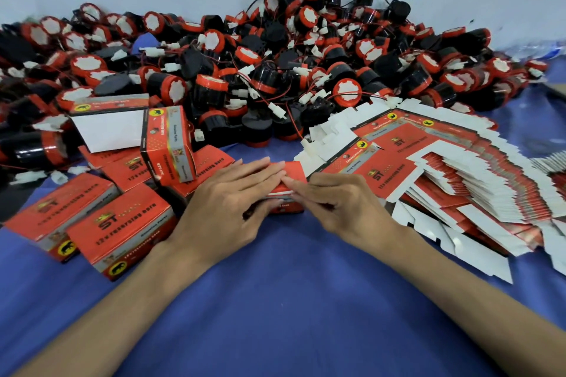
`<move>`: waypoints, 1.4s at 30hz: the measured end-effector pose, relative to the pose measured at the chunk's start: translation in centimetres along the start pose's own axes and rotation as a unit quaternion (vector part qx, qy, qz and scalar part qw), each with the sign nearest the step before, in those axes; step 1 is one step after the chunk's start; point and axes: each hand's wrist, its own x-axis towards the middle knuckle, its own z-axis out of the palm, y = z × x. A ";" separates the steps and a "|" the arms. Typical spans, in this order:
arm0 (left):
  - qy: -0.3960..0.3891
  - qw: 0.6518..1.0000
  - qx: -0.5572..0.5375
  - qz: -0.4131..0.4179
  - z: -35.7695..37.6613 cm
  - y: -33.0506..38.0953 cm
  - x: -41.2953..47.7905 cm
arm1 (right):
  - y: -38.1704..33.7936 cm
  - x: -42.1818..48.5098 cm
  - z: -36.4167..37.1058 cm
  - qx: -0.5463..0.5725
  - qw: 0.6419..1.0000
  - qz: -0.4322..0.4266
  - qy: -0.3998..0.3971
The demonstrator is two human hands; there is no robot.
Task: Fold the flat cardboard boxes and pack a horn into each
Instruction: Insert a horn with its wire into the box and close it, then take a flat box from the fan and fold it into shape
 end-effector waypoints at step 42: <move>0.095 0.907 -0.330 -0.243 -1.1 4.1 0.7 | 0.7 0.3 -3.8 0.151 0.920 0.147 0.331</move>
